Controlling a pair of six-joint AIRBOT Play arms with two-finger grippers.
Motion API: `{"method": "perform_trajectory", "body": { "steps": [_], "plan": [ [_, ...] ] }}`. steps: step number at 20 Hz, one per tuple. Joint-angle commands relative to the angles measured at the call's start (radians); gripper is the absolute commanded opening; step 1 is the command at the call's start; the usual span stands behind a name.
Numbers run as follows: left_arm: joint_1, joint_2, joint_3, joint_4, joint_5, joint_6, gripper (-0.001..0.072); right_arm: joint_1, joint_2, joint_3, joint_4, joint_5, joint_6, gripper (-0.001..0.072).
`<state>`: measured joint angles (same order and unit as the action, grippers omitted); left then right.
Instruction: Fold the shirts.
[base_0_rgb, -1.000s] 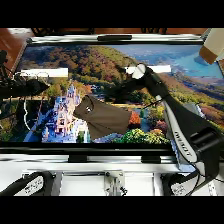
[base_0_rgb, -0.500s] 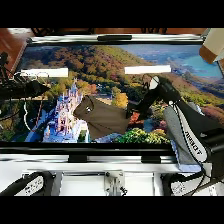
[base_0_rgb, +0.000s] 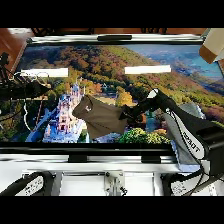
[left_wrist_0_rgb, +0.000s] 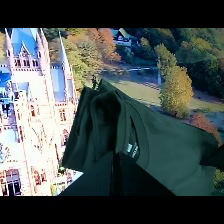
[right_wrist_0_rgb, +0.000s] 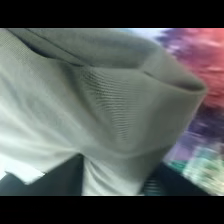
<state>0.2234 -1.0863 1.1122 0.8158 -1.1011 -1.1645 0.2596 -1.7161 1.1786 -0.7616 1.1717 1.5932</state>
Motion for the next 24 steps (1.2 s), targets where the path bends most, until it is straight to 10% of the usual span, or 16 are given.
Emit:
{"method": "perform_trajectory", "body": {
  "steps": [1, 5, 9, 24],
  "plan": [
    [0.001, 0.001, 0.000, 0.000, -0.012, 0.000, 0.0029, 0.028, -0.013, -0.008, 0.106, -0.042, -0.095, 0.0067],
    [0.001, 0.001, 0.000, 0.000, -0.027, 0.000, 0.0028, -0.034, 0.060, 0.053, 0.149, 0.026, -0.219, 0.0067],
    [0.001, 0.001, 0.000, 0.000, -0.027, 0.000, 0.0029, -0.218, 0.241, 0.175, 0.113, 0.040, -0.128, 0.0067],
    [0.001, 0.001, 0.000, 0.000, -0.037, 0.000, 0.0029, -0.845, 0.736, 0.229, -0.617, 0.689, 0.053, 0.0068]
  ]
}}
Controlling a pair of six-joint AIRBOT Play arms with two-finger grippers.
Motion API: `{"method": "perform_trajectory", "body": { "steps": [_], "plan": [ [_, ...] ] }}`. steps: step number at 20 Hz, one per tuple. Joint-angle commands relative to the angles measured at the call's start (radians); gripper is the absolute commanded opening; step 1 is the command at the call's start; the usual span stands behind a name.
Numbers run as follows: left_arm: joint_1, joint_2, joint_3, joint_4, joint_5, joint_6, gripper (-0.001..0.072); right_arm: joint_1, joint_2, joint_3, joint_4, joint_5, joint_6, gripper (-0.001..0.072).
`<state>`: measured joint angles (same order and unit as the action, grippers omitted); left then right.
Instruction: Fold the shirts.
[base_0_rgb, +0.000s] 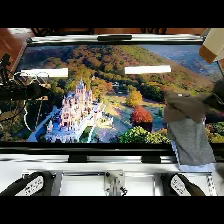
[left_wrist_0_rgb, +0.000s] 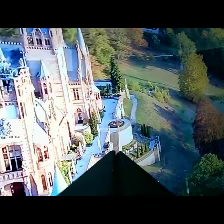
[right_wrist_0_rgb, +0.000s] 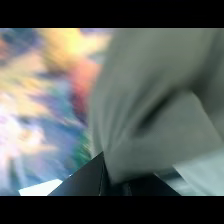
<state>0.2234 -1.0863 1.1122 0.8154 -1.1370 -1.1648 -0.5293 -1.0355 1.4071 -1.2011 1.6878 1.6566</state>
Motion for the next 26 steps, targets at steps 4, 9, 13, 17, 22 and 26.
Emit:
{"method": "perform_trajectory", "body": {
  "steps": [4, 9, 13, 17, 22, 26],
  "plan": [
    [0.000, 0.001, 0.000, 0.000, -0.002, 0.003, 0.0029, -0.056, 0.090, -0.051, -0.429, 0.172, 0.032, 0.0068],
    [0.001, 0.001, 0.000, 0.000, -0.002, 0.004, 0.0029, -0.056, 0.090, -0.336, -0.393, 0.175, 0.119, 0.0067],
    [0.000, 0.001, 0.000, 0.000, -0.002, 0.004, 0.0029, -0.056, 0.105, -0.458, -0.354, 0.175, 0.164, 0.0096],
    [0.001, 0.001, 0.000, 0.000, -0.002, 0.003, 0.0029, -0.056, 0.103, -0.407, -0.385, 0.150, 0.094, 0.0596],
    [-0.060, 0.000, 0.104, 0.319, -0.037, -0.067, 0.0025, -0.013, 0.103, -0.066, -0.344, -0.023, 0.043, 0.0416],
    [-0.284, -0.037, 0.248, 0.941, -0.163, -0.370, 0.0027, 0.405, 0.098, 0.075, -0.298, -0.481, 0.174, 0.0416]
  ]
}}
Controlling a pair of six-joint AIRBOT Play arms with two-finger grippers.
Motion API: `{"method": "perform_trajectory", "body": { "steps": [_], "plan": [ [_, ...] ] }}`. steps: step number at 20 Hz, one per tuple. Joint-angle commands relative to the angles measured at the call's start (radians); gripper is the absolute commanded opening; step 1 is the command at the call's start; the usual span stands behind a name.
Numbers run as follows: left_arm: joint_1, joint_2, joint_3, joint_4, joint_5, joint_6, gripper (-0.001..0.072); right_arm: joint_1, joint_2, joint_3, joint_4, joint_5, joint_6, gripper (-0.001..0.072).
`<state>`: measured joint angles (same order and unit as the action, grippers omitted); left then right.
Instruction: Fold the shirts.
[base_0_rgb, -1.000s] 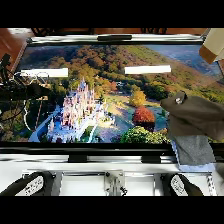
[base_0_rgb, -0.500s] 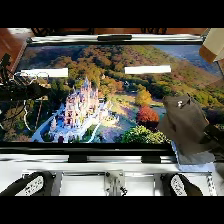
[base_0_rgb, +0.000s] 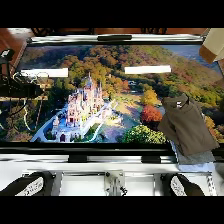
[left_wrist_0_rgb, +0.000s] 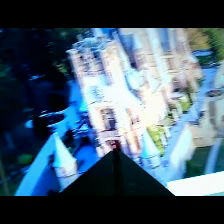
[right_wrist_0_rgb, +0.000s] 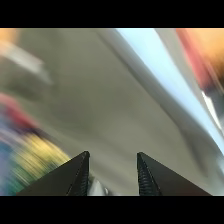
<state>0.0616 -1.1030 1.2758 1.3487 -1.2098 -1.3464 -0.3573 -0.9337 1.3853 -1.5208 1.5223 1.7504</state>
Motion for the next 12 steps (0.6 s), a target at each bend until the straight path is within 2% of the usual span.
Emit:
{"method": "perform_trajectory", "body": {
  "steps": [1, 2, 3, 4, 5, 6, 7, 8, 12],
  "plan": [
    [-0.164, -0.031, 0.098, 0.406, -0.117, -0.216, 0.0030, 0.388, -0.027, 0.097, -0.055, -0.398, 0.142, 0.0416],
    [-0.208, -0.039, 0.097, 0.398, -0.132, -0.241, 0.0050, 0.527, -0.068, 0.097, -0.155, -0.418, 0.204, 0.0416],
    [-0.244, -0.053, 0.097, 0.382, -0.149, -0.249, 0.0197, 0.653, -0.132, 0.097, -0.257, -0.378, 0.260, 0.0417],
    [-0.276, -0.074, 0.097, 0.359, -0.174, -0.249, 0.0450, 0.737, -0.202, 0.097, -0.287, -0.317, 0.280, 0.0452],
    [-0.300, -0.095, 0.091, 0.352, -0.203, -0.278, 0.0655, 0.785, -0.282, 0.097, -0.233, -0.242, 0.279, 0.0507],
    [-0.317, -0.113, 0.074, 0.352, -0.226, -0.310, 0.0710, 0.793, -0.353, 0.097, -0.125, -0.172, 0.254, 0.0507],
    [-0.324, -0.119, 0.046, 0.352, -0.231, -0.325, 0.0696, 0.790, -0.420, 0.097, -0.005, -0.110, 0.216, 0.0507],
    [-0.325, -0.117, 0.005, 0.350, -0.224, -0.350, 0.0683, 0.789, -0.462, 0.097, 0.051, -0.067, 0.198, 0.0507],
    [-0.324, -0.036, -0.139, 0.288, -0.113, -0.369, 0.0684, 0.822, -0.485, 0.097, 0.013, -0.056, 0.200, 0.0507]
  ]
}}
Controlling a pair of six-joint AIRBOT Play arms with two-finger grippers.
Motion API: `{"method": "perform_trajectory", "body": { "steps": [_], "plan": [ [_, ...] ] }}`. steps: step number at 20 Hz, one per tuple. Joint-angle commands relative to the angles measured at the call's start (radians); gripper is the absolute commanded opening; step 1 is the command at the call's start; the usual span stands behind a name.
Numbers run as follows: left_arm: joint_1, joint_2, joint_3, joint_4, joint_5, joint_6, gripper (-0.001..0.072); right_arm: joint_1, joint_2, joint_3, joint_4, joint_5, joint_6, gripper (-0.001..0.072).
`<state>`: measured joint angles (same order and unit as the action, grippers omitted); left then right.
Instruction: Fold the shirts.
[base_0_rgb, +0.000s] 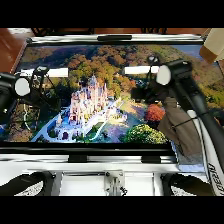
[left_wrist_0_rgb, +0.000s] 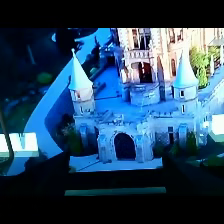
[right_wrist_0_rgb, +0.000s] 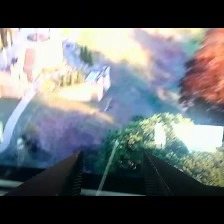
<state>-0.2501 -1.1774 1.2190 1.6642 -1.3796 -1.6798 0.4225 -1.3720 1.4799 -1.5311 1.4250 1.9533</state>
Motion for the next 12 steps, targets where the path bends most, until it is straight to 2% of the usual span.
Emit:
{"method": "perform_trajectory", "body": {
  "steps": [1, 10, 12],
  "plan": [
    [-0.012, 0.062, -0.103, -0.035, 0.079, -0.035, 0.0684, 0.042, -0.046, 0.002, 0.032, 0.042, -0.003, 0.0507],
    [-0.012, 0.095, -0.115, -0.035, 0.084, -0.034, 0.0684, 0.042, -0.046, 0.002, 0.031, 0.042, -0.002, 0.0507],
    [-0.012, 0.095, -0.115, -0.034, 0.087, -0.010, 0.0684, 0.042, -0.046, 0.002, 0.031, 0.042, -0.002, 0.0507]
  ]
}}
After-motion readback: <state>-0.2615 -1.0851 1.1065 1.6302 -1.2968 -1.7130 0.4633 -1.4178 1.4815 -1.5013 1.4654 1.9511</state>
